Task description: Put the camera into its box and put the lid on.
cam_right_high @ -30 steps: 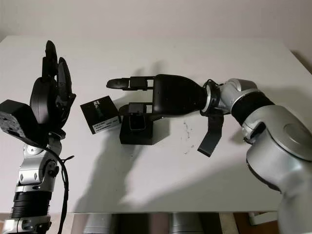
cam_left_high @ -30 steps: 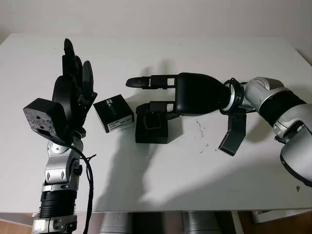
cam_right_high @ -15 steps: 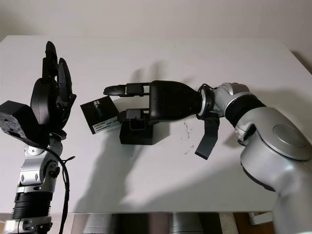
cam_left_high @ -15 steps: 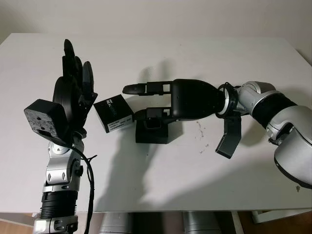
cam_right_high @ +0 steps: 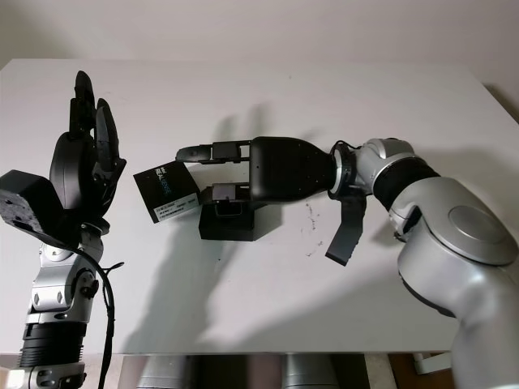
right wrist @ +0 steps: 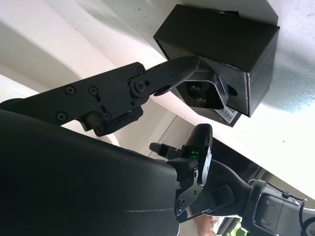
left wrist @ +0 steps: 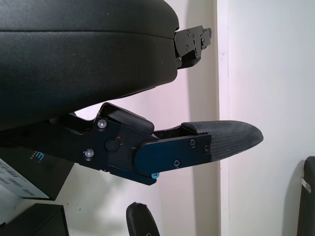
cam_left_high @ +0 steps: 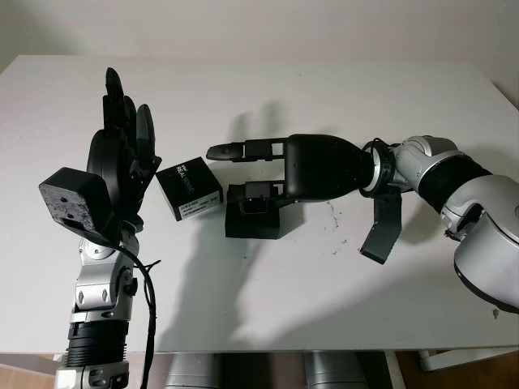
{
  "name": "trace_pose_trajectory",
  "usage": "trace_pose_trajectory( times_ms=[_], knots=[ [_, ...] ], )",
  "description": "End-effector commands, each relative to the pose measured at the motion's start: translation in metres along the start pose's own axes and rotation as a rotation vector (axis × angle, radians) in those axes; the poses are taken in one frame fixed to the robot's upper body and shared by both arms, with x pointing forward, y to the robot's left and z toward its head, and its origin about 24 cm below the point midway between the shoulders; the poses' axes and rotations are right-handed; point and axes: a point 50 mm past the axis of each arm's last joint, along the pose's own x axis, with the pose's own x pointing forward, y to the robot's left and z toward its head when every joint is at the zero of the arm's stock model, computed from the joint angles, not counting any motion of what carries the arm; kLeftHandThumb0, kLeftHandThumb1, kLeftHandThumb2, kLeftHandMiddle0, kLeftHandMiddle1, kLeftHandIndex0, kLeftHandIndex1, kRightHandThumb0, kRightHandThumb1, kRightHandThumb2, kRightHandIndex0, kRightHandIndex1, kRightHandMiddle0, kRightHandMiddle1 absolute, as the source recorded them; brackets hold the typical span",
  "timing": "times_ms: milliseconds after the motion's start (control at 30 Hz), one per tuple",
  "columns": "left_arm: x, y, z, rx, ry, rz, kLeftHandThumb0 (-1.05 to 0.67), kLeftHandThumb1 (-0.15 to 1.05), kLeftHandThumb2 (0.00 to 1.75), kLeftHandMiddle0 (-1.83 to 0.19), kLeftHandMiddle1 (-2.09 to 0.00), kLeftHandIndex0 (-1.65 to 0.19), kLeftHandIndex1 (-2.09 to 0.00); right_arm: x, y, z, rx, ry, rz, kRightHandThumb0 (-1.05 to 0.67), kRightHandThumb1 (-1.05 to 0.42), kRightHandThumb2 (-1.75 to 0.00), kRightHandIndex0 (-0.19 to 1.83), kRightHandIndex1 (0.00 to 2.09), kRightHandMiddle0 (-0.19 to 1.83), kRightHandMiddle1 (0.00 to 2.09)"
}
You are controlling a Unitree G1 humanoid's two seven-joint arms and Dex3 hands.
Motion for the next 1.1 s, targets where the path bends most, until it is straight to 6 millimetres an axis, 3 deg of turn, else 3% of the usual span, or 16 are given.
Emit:
trace_pose_trajectory(
  times_ms=[0,733,933,1067],
  knots=[
    [0.001,-0.001,0.004,-0.005,-0.018,0.002,-0.80,1.05,0.56,0.19,0.00,0.19,0.00,0.005,-0.003,-0.005,-0.024,-0.008,-0.005,-0.46,-0.94,-0.06,0.23,0.06,0.27,0.79],
    [0.000,-0.002,0.005,-0.002,-0.021,-0.003,-0.77,1.05,0.58,0.19,0.00,0.19,0.00,0.016,0.004,-0.001,-0.050,-0.046,0.028,-0.50,-0.95,-0.06,0.24,0.06,0.30,0.85],
    [0.000,-0.003,0.006,0.004,-0.022,-0.001,-0.77,1.05,0.60,0.19,0.00,0.19,0.00,0.018,0.004,0.001,-0.051,-0.058,-0.001,-0.48,-0.95,-0.05,0.27,0.07,0.34,1.04],
    [0.000,-0.002,0.006,-0.002,-0.024,0.003,-0.78,1.05,0.59,0.19,0.00,0.19,0.00,0.019,0.005,0.002,-0.071,-0.078,-0.004,-0.47,-0.95,-0.05,0.28,0.07,0.40,1.28]
  ],
)
